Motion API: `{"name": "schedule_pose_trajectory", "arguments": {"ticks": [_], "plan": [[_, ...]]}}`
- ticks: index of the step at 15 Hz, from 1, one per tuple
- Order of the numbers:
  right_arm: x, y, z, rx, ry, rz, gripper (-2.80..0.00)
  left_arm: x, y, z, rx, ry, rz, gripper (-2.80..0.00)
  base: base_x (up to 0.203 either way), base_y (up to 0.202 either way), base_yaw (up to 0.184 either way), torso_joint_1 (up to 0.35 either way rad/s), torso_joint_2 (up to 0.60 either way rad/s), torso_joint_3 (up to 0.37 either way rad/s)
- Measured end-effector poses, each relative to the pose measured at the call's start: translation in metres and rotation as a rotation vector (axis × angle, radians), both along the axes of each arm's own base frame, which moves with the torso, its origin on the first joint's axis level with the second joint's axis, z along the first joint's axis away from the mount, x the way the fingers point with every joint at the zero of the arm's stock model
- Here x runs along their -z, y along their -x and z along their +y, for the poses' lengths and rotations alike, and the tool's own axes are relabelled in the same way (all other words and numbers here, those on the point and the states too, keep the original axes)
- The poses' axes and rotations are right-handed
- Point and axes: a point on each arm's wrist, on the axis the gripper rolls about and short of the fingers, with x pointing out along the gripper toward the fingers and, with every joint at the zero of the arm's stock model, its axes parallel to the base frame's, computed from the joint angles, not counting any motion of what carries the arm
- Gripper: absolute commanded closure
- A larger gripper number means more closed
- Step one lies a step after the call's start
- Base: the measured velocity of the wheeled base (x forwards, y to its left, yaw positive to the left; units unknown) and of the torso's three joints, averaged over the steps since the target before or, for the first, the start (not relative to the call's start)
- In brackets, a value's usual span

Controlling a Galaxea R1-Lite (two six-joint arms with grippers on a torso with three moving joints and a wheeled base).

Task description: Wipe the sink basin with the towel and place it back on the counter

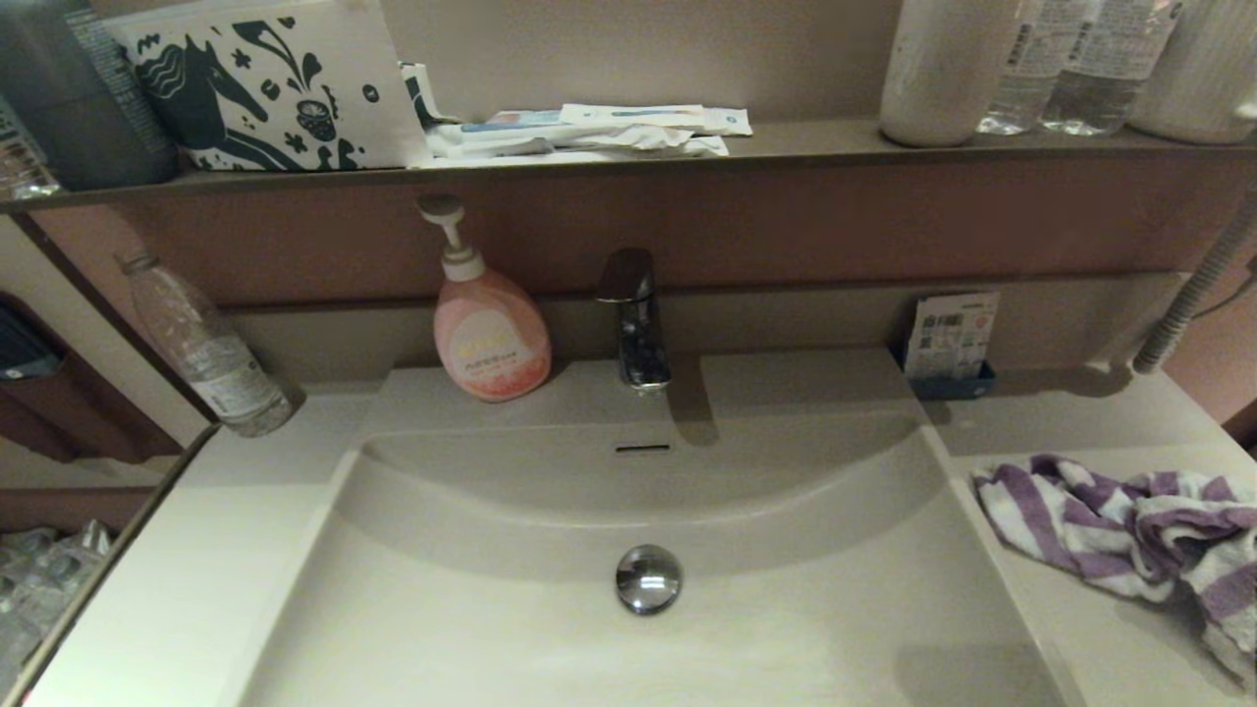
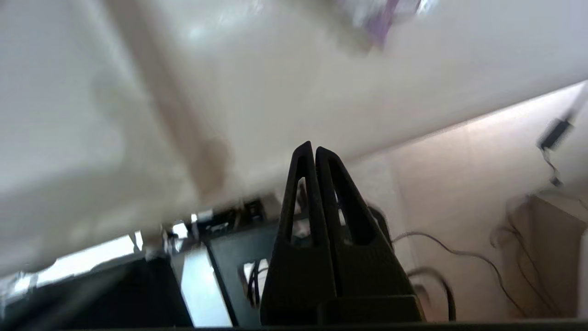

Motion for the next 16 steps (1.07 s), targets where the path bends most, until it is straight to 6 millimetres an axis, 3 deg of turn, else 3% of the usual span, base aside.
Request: {"name": "schedule_pose_trajectory", "arguments": {"ticks": [6, 10, 13, 16], "plan": [[0.002, 0.11, -0.016, 0.016, -0.007, -0.317, 0.0, 0.0, 0.0, 0.0, 0.0, 0.0, 0.0, 0.0, 0.0, 0.0, 0.0, 0.0, 0.0, 0.0], [0.02, 0.165, -0.014, 0.152, 0.089, -0.514, 0.0, 0.0, 0.0, 0.0, 0.0, 0.0, 0.0, 0.0, 0.0, 0.0, 0.0, 0.0, 0.0, 0.0], [0.042, 0.182, -0.01, 0.084, 0.142, -0.632, 0.0, 0.0, 0.0, 0.0, 0.0, 0.0, 0.0, 0.0, 0.0, 0.0, 0.0, 0.0, 0.0, 0.0], [0.081, 0.17, -0.007, -0.021, 0.126, -0.72, 0.0, 0.0, 0.0, 0.0, 0.0, 0.001, 0.0, 0.0, 0.0, 0.0, 0.0, 0.0, 0.0, 0.0]]}}
